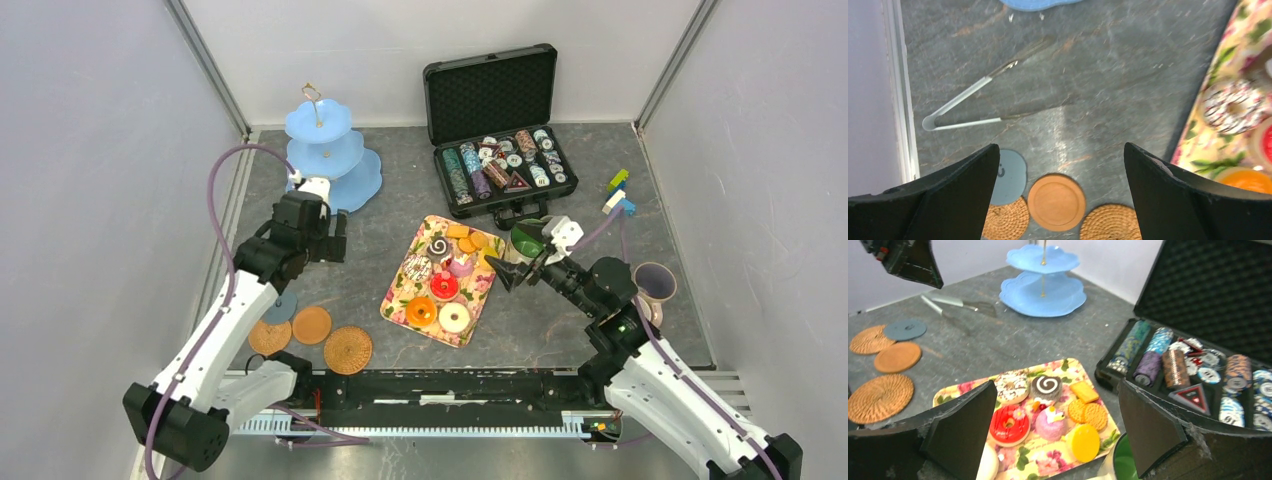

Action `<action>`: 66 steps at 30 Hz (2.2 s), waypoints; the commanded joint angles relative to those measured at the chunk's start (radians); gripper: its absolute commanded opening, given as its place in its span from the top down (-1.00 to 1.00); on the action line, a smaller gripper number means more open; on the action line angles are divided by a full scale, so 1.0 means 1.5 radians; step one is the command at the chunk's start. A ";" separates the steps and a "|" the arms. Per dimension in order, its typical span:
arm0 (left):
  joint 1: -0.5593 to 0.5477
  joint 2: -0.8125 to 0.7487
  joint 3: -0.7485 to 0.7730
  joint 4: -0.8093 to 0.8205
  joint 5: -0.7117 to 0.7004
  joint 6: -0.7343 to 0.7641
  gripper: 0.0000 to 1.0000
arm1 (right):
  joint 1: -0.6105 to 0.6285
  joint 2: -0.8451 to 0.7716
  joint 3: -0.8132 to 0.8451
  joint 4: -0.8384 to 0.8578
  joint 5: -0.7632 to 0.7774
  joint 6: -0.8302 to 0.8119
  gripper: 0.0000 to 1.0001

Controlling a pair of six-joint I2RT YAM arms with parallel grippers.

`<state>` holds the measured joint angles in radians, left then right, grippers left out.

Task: Serve the afternoon tea
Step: Move the clamp to the center of the board.

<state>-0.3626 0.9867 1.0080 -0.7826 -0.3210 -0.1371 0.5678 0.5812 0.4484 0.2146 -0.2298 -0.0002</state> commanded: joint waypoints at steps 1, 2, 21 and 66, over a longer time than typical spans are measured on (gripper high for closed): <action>-0.005 0.016 -0.077 0.064 -0.026 0.100 -1.00 | 0.001 -0.007 -0.043 0.076 -0.064 0.021 -0.96; -0.006 0.013 -0.097 0.083 -0.031 0.120 -1.00 | 0.001 -0.010 -0.051 0.083 -0.070 0.022 -0.96; -0.005 0.371 -0.009 0.089 -0.092 0.214 -0.65 | 0.068 -0.102 -0.117 0.082 0.042 0.006 -0.96; -0.202 0.586 0.225 -0.002 -0.332 0.322 0.88 | 0.078 -0.075 -0.114 0.081 0.029 -0.014 -0.96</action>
<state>-0.6159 1.8416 1.2156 -0.6918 -0.7925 0.3157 0.6788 0.4538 0.2554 0.3134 -0.1791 -0.0059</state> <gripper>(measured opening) 0.072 0.978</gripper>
